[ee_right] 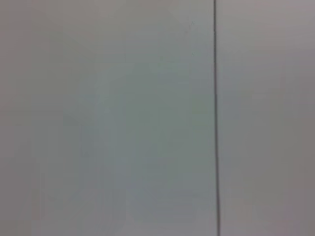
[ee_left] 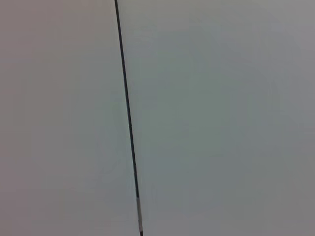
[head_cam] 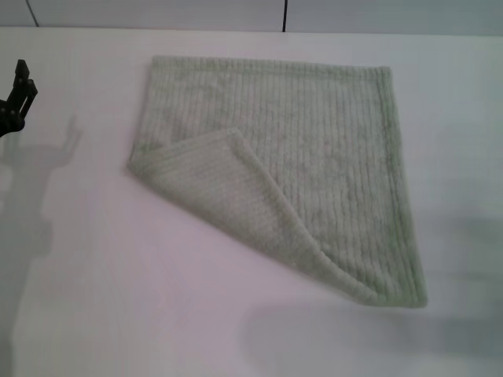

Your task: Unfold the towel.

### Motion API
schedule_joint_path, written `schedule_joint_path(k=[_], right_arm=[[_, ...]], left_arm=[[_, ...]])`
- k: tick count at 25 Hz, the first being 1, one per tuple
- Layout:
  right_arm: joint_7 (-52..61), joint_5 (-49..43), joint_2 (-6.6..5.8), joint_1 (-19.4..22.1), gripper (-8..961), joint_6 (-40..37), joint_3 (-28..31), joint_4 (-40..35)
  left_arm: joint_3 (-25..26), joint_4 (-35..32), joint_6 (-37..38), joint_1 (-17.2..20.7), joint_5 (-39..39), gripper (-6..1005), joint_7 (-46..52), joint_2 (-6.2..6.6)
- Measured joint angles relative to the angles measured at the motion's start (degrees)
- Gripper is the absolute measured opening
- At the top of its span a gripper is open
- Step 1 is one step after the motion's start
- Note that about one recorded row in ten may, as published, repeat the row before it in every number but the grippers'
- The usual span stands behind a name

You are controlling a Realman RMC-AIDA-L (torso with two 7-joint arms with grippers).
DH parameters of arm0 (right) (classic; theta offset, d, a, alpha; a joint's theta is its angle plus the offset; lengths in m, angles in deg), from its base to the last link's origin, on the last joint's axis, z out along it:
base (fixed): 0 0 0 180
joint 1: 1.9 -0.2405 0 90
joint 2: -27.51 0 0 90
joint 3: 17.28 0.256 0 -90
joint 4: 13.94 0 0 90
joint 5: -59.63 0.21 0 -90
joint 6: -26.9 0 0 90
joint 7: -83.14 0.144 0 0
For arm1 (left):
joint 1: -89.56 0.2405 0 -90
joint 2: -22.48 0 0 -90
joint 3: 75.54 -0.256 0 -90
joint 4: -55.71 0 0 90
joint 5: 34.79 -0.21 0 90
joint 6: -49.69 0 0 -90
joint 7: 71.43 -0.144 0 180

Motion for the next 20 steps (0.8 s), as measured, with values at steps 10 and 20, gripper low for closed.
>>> schedule_joint_path(k=[10,20], right_arm=[[-0.67,-2.70,-3.46,-3.41,444,-7.50,0.31,-9.22],[-19.26,-7.59,-10.88,0.09,224,-71.51,28.45,-52.67]], left_arm=[[-0.40,0.00,-0.44,-1.02,-0.01,851,0.86,0.00],[-0.41,-0.33,-0.70,-1.35,-0.01,850,0.86,0.00]])
